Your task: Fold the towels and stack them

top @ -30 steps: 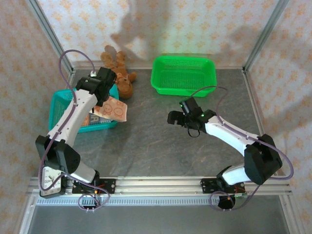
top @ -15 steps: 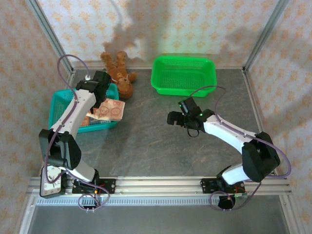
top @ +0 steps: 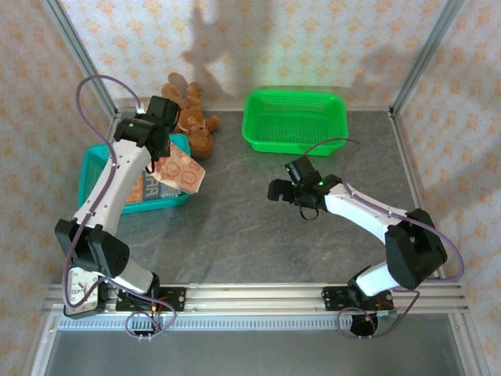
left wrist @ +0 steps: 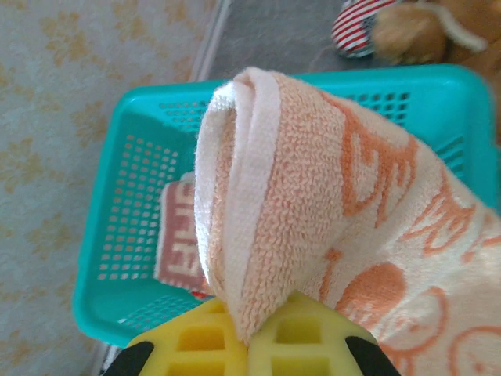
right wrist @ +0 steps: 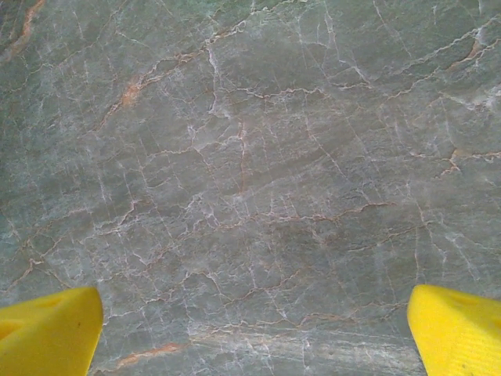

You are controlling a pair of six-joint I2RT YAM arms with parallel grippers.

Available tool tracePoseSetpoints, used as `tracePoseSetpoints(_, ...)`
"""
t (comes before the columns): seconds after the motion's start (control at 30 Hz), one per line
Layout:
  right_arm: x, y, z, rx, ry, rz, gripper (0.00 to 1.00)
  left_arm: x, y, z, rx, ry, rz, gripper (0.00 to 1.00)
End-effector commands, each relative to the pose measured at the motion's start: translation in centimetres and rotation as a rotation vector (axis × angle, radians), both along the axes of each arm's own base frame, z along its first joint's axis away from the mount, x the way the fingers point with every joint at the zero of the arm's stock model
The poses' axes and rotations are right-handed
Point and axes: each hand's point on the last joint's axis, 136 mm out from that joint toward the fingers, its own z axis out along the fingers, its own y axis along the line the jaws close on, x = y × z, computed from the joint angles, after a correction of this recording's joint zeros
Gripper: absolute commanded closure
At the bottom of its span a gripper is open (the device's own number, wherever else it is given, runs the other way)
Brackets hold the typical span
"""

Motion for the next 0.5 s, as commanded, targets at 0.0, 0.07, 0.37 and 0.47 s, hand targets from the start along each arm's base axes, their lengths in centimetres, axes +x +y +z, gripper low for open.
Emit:
tracePoseSetpoints(0.0,0.6,0.3,0.8,0.010,-0.016,-0.021,0.01,-0.3,-1.6,1.5,-0.083,-0.041,0.000,1.00)
tracePoseSetpoints(0.07,0.6,0.3,0.8,0.011,-0.014,-0.024,0.01,0.0,-2.3,1.8,-0.107,-0.050,-0.007,1.00)
tracePoseSetpoints(0.37,0.5,0.2,0.5,0.011,-0.007,-0.044,0.01,0.1,-4.3,3.7,-0.175,-0.095,-0.026,1.00)
tracePoseSetpoints(0.47,0.6,0.4,0.4,0.015,-0.005,-0.043,0.01,0.1,-4.3,3.7,-0.168,-0.093,-0.035,1.00)
